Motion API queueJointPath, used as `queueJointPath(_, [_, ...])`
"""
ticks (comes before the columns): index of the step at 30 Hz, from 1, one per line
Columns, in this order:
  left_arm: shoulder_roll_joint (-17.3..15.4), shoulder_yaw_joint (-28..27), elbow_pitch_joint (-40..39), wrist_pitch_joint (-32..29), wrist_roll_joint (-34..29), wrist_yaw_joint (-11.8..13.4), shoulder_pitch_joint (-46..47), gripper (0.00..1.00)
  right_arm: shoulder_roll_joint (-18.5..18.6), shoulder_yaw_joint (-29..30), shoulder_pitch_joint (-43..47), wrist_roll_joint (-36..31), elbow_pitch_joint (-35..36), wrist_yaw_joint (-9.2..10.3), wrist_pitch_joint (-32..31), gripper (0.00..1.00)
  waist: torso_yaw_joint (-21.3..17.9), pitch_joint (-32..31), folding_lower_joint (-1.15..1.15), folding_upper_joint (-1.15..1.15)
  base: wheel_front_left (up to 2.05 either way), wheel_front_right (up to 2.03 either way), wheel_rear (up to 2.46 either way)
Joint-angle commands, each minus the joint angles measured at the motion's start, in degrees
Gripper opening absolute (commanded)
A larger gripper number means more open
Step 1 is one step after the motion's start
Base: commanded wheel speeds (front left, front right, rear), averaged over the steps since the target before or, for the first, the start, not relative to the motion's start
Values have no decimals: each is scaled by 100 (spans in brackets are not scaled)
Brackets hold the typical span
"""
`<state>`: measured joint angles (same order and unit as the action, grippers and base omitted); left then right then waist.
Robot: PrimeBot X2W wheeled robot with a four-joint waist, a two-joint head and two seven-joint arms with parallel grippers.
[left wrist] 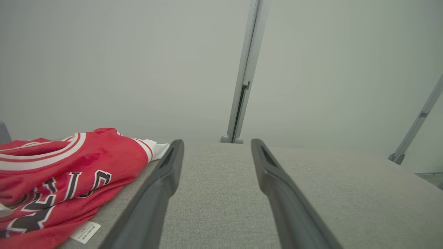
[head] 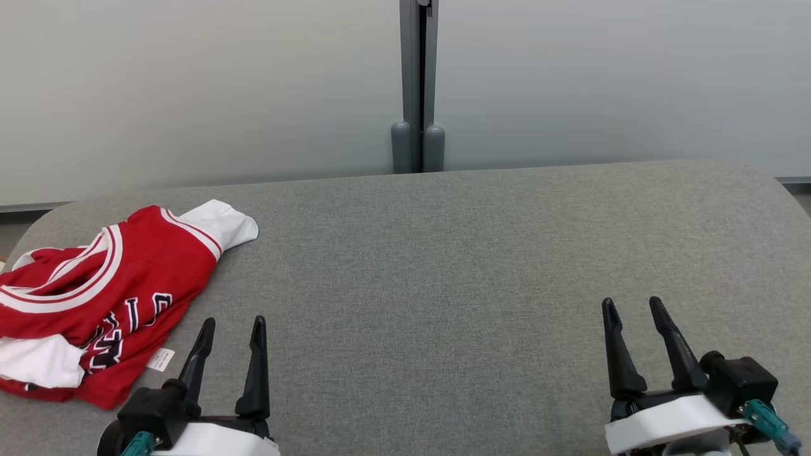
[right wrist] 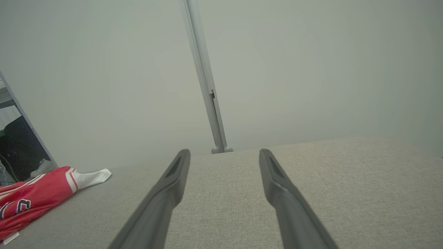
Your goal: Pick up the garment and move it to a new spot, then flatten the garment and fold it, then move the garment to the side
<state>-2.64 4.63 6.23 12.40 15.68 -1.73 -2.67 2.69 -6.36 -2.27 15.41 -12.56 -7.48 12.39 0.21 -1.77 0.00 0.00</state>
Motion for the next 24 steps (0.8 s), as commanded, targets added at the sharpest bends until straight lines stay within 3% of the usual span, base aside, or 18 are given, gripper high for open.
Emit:
queueJointPath(1, [-30, 5, -10, 53, -106, 21, -21, 100, 27, -19, 45, -115, -6, -2, 54, 100, 3, -8, 0, 0, 0, 0, 0])
queueJointPath(24, [-37, 35, 70, 293, -928, 198, -142, 100, 31, -139, 91, -1015, -91, -1, 296, 100, 8, -90, 0, 0, 0, 0, 0])
